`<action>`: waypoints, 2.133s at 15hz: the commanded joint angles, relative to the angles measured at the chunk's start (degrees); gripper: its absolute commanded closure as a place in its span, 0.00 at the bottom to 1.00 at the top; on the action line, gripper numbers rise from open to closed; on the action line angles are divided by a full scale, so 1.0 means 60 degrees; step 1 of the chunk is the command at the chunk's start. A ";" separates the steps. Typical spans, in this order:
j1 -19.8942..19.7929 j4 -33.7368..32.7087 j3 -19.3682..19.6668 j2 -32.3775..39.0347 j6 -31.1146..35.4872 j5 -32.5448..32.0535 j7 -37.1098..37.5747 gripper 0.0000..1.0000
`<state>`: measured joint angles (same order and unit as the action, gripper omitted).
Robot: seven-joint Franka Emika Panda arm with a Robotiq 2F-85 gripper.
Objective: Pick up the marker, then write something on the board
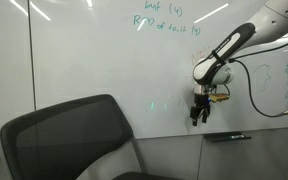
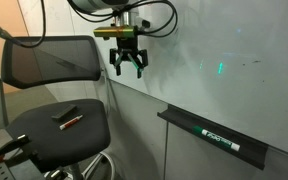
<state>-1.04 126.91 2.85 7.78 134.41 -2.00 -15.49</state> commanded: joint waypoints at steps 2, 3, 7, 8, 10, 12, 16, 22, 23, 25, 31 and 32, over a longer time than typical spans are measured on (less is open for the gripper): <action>0.0192 0.0324 -0.0270 -0.0075 -0.0242 -0.0961 0.0515 0.00; 0.0195 0.0661 -0.0334 -0.0261 -0.0189 -0.0986 0.0474 0.00; 0.0329 0.1995 -0.0522 -0.0852 -0.0068 -0.0966 0.0715 0.00; 0.0383 0.2247 -0.0586 -0.0921 -0.0030 -0.0975 0.0742 0.00; 0.0534 0.2622 -0.0739 -0.1015 0.0045 -0.1144 0.0830 0.00; 0.0757 0.2813 -0.0970 -0.1021 0.0134 -0.1540 0.0887 0.00; 0.1273 0.2750 -0.1524 -0.0723 0.0090 -0.2182 0.0755 0.00; 0.1667 0.2616 -0.1986 -0.0442 -0.0069 -0.2550 0.0339 0.00; 0.1733 0.2603 -0.2052 -0.0392 -0.0077 -0.2609 0.0226 0.00; 0.1778 0.2575 -0.2083 -0.0331 -0.0083 -0.2627 0.0091 0.00; 0.1773 0.2539 -0.2083 -0.0322 -0.0110 -0.2630 -0.0012 0.00; 0.1791 0.2539 -0.2097 -0.0154 0.0057 -0.2739 -0.0099 0.00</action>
<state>9.66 142.25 -9.56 5.89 133.88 -17.84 -15.51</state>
